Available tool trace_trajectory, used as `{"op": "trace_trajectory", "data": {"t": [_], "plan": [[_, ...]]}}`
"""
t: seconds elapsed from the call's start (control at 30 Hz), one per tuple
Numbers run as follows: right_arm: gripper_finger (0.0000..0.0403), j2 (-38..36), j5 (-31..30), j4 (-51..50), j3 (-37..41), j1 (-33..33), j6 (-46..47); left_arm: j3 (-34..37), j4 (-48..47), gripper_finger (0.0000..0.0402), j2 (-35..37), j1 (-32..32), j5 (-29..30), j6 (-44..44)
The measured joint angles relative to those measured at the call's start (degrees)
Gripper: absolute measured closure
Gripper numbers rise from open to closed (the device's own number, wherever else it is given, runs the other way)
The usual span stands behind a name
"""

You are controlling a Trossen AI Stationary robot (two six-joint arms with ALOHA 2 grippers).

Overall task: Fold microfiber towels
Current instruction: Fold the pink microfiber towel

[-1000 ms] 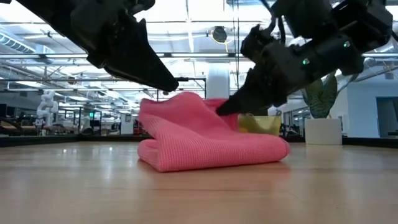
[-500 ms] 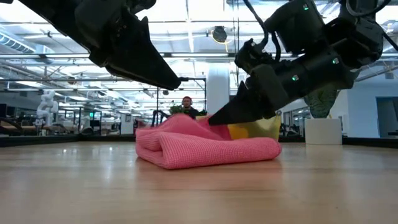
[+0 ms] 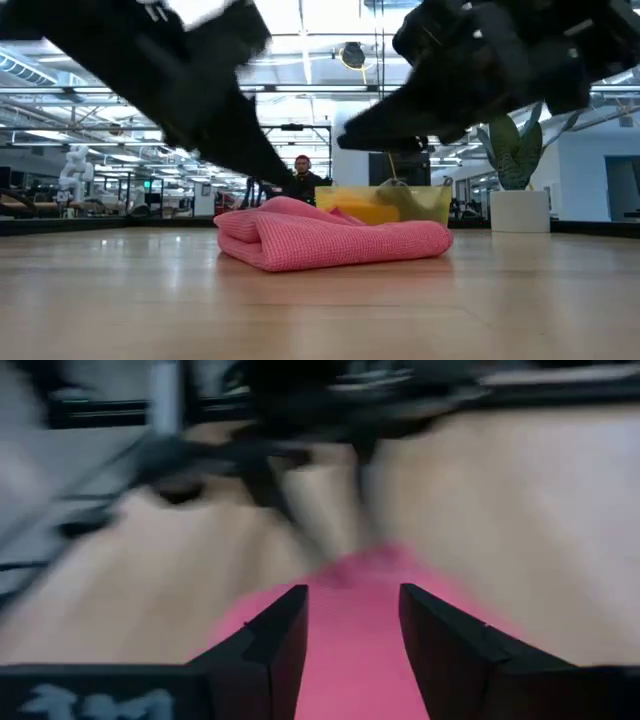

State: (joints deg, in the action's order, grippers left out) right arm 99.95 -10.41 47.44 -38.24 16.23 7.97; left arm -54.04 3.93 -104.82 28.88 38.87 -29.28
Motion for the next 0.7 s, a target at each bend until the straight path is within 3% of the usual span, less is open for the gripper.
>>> {"op": "trace_trajectory", "data": {"t": [0.07,0.37,0.57,0.7], "plan": [[0.0266,0.68,3.07,-1.01,-0.02,1.15,2.17,0.0,-1.09,0.0289,-1.45,-1.57,-0.07,-1.76],[0.0344,3.66,4.26,-12.54,0.0,2.99,6.99,0.07,-12.67,0.0289,-2.51,-6.47,-6.66,-14.46],[0.038,3.56,7.15,-14.37,0.0,3.71,7.02,0.07,-12.66,0.0289,-2.49,-6.49,-6.73,-14.14],[0.0394,2.54,10.8,-10.03,0.0,4.46,4.61,0.04,-12.63,0.0289,-0.93,-5.27,-6.16,-13.17]]}}
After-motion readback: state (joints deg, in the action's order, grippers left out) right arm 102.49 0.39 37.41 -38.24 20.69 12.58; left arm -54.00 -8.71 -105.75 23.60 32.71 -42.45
